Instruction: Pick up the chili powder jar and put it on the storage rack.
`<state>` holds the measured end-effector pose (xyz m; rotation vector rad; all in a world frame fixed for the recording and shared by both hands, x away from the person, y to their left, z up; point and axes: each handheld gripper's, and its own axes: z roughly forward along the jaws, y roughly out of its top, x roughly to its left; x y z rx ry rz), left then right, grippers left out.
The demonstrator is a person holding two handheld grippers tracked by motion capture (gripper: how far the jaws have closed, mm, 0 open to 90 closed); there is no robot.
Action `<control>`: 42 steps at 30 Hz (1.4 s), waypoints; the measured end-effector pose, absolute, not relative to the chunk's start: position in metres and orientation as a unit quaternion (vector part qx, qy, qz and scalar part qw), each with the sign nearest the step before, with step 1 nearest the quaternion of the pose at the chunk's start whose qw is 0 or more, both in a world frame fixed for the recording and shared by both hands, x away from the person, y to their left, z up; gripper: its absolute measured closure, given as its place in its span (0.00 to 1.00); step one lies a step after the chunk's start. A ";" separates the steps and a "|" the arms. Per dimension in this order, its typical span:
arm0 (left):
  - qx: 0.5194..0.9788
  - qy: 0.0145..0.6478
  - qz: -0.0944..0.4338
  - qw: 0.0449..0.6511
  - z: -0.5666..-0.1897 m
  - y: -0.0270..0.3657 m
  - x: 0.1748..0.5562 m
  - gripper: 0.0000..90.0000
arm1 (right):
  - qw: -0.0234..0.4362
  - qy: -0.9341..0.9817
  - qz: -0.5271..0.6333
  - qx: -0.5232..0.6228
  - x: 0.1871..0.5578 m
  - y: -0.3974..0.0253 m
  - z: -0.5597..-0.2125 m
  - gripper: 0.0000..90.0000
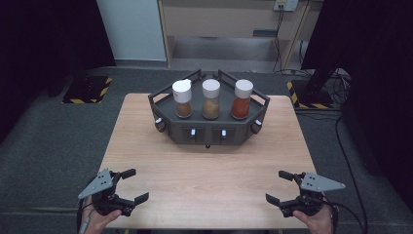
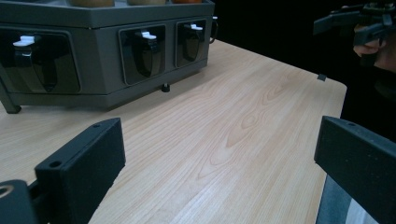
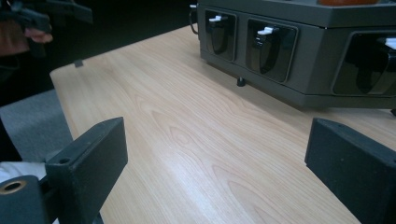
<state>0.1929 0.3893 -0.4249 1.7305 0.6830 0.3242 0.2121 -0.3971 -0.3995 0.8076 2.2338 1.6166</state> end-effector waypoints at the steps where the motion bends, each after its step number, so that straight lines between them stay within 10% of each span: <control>1: 0.741 0.292 0.140 0.588 -0.425 0.389 0.193 0.01 | 0.134 0.769 0.559 0.280 0.212 -0.397 -0.400 0.07; 42: 0.729 0.302 0.143 0.597 -0.429 0.396 0.198 0.01 | 0.134 0.750 0.566 0.314 0.215 -0.407 -0.408 0.07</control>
